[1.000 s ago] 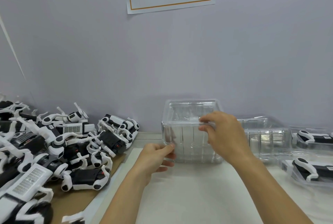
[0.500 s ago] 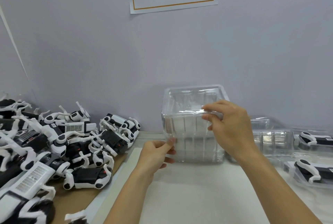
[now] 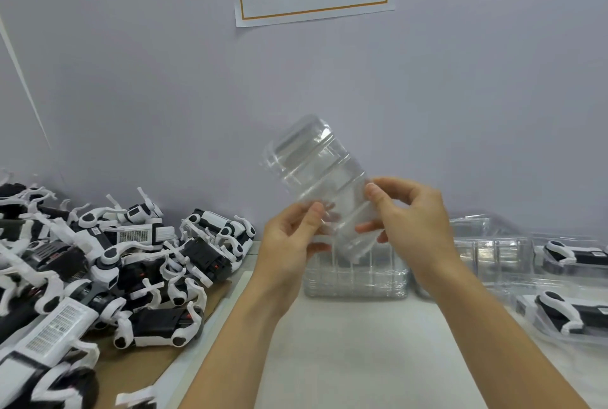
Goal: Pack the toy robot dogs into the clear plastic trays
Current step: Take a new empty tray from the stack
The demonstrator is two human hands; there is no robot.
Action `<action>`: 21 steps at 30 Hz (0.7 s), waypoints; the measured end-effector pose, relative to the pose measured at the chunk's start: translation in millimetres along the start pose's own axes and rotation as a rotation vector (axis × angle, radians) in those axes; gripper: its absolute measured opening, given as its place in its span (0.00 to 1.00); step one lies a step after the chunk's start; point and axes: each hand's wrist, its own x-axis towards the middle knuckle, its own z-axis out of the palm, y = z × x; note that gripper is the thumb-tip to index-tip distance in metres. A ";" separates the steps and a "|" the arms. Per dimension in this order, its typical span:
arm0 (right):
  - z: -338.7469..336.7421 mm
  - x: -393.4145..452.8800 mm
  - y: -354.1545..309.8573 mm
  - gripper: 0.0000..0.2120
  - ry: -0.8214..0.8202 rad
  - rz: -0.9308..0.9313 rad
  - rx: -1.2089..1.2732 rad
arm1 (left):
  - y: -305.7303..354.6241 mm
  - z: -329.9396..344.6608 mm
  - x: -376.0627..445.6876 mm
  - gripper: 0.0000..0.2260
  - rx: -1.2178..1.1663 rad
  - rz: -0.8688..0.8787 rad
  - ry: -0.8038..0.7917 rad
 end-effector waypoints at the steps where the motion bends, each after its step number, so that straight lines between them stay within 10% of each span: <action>1: 0.5 -1.2 0.0 0.02 -0.040 0.015 -0.016 | 2.3 0.8 0.4 0.09 0.030 0.021 0.025; 21: -11.7 0.2 -0.2 0.04 -0.224 -0.026 -0.192 | 20.0 -0.9 -1.1 0.12 0.186 0.118 -0.005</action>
